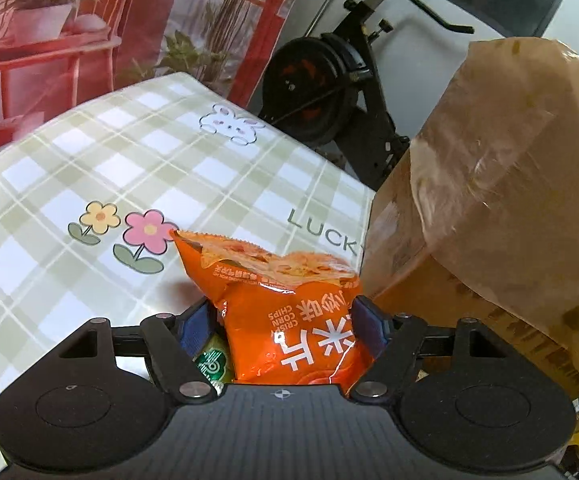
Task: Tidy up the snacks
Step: 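Grasp the yellow chip bag with the right gripper while the left gripper grasps the orange corn-chip bag, then carry both bags over the box and open both grippers to drop them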
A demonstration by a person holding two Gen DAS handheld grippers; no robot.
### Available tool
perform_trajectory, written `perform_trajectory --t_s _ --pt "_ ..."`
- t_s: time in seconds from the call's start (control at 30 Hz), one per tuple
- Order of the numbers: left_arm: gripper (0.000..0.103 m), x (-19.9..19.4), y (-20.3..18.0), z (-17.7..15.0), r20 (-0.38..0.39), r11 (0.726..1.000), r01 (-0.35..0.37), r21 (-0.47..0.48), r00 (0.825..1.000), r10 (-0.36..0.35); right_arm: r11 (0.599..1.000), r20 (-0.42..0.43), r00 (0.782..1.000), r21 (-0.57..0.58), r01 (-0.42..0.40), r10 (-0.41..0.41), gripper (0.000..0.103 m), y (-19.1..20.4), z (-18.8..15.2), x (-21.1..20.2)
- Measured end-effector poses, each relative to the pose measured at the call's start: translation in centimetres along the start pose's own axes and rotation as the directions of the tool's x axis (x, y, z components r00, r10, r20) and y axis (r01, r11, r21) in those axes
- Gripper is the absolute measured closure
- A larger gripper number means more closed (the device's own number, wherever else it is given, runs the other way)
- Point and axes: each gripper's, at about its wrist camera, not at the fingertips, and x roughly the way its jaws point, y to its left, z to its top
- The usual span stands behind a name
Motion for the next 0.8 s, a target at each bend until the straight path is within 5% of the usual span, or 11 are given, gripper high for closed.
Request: perform_trajectory --t_s 0.13,0.8 --pt "0.049 -1.1 -0.3 -0.1 0.012 0.998 -0.032 0.049 0.999 0.031 1.000 -0.002 1.000 0.002 0.000 0.000 0.035 0.0 0.0 0.0" --pt "0.050 -12.2 -3.4 -0.1 0.237 0.969 -0.005 0.248 0.970 -0.056 0.995 0.019 0.995 0.040 0.096 -0.097 0.035 -0.1 1.1 -3.6"
